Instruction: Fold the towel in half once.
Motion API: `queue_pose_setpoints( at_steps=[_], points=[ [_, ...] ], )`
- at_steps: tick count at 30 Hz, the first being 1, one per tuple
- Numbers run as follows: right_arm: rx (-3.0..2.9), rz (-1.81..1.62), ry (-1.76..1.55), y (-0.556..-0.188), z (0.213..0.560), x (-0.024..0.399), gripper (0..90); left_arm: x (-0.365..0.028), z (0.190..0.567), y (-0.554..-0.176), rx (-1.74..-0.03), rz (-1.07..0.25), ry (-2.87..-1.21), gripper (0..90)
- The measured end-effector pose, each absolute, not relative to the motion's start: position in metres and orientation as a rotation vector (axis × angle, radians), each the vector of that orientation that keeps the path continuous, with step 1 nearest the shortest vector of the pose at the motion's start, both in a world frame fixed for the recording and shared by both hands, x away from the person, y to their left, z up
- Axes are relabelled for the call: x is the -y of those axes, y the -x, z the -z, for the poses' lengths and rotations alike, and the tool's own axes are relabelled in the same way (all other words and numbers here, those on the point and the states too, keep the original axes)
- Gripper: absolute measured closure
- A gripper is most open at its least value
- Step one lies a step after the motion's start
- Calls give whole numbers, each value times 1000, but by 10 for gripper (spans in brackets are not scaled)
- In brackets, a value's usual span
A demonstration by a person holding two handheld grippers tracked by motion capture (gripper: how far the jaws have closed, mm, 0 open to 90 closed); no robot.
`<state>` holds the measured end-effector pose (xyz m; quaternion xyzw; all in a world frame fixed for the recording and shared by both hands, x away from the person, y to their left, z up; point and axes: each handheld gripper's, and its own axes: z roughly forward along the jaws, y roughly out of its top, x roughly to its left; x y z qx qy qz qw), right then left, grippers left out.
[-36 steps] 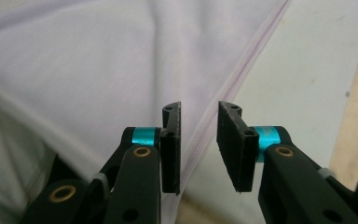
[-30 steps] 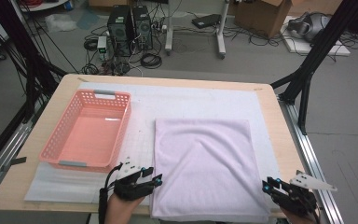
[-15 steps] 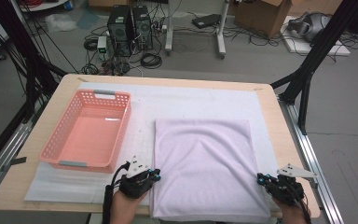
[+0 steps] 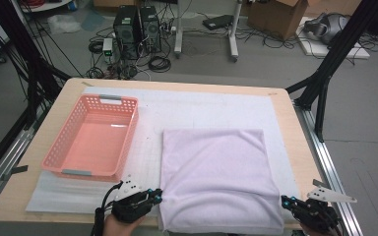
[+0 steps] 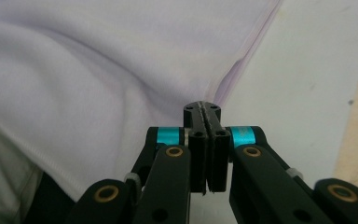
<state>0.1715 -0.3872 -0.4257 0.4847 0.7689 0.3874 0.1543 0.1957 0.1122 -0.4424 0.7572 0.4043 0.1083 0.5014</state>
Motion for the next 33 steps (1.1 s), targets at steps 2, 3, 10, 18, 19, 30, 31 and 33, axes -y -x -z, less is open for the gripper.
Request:
queue_pose_setpoints(
  at_steps=[2,3,10,18,19,30,31,33],
  points=[
    [-2143,-1155,-1383,-175,422,387,773,-109,442,-201,-986,-282,-1805,584],
    [-2118,-1165,-1388,-177,422,387,703,-106,441,-205,-984,-306,-1800,563],
    [-2158,-1081,-1405,-203,441,370,725,-95,449,-230,-1040,-311,-1847,521],
    [-2220,-1048,-1406,-197,439,373,861,-91,447,-223,-1036,-302,-1915,877],
    [-2221,-1057,-1412,-195,438,375,861,-93,446,-220,-1035,-290,-1906,878],
    [-2185,-1096,-1417,-196,424,379,653,-97,436,-234,-974,-348,-1816,521],
    [-2174,-1104,-1408,-199,423,379,653,-96,435,-241,-971,-356,-1811,520],
    [-2145,-1117,-1378,-205,421,378,654,-93,433,-257,-983,-361,-1796,533]
  ],
)
